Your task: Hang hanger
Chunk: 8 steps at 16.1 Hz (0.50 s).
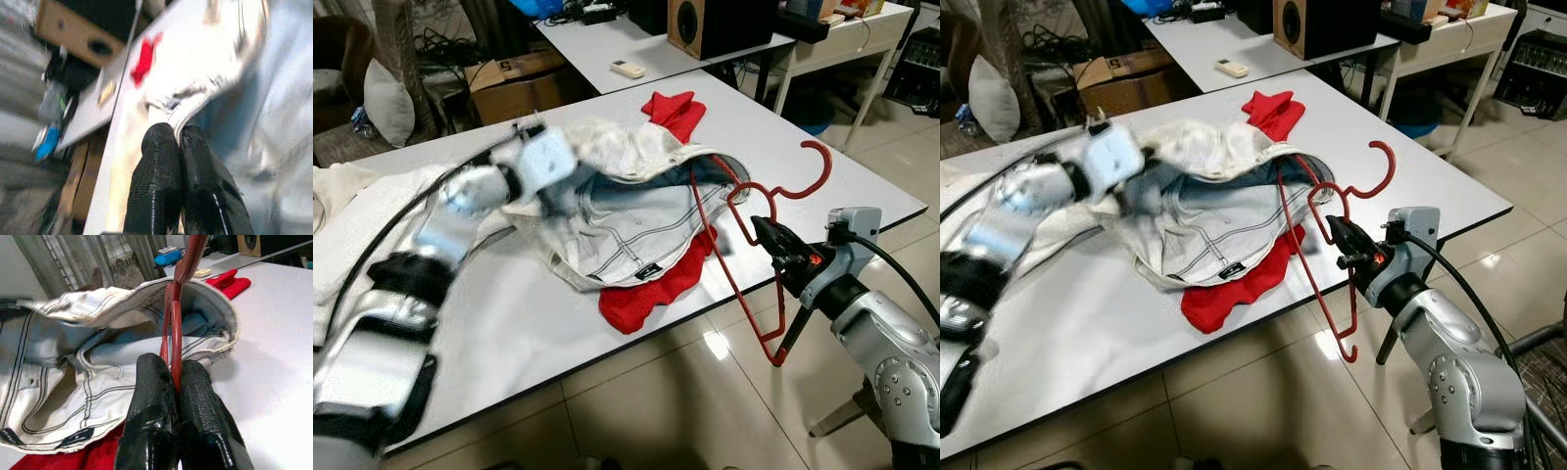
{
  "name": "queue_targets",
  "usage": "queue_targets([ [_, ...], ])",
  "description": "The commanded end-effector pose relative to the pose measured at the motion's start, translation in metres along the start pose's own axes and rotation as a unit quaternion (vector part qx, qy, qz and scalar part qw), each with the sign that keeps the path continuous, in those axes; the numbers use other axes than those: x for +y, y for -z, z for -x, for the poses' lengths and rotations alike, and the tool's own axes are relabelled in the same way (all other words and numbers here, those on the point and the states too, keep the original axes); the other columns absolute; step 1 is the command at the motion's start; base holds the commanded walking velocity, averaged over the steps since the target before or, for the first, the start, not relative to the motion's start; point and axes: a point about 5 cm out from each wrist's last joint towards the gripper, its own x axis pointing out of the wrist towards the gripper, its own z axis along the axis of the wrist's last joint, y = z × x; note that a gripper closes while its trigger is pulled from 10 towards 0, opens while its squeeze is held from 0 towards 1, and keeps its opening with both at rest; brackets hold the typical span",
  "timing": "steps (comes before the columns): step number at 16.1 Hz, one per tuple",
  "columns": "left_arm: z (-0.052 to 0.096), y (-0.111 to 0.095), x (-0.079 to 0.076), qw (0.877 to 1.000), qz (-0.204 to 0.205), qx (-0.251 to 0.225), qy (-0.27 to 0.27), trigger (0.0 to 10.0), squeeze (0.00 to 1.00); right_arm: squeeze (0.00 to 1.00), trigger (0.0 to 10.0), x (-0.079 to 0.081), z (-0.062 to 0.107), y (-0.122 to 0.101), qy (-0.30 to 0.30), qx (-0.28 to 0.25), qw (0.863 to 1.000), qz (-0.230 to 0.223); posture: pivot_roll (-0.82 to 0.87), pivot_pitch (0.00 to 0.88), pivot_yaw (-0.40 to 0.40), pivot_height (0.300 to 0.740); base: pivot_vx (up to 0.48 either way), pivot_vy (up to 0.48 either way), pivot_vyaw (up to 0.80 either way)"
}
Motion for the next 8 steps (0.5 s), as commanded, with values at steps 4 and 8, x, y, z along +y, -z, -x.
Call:
queue_targets([
  [4,0.01,-0.005,-0.013,0.996,0.056,-0.043,0.058,10.0,1.0,0.0,10.0,0.009,-0.001,-0.014,-0.034,-0.032,0.999,0.006,-0.21,0.0,0.118,0.74,0.0,0.0,0.0],
  [8,0.015,-0.015,-0.03,0.987,0.048,-0.067,0.139,10.0,1.0,0.0,10.0,0.015,-0.004,-0.017,-0.052,-0.037,0.998,0.008,-0.2,0.004,0.116,0.74,0.0,0.0,0.0],
])
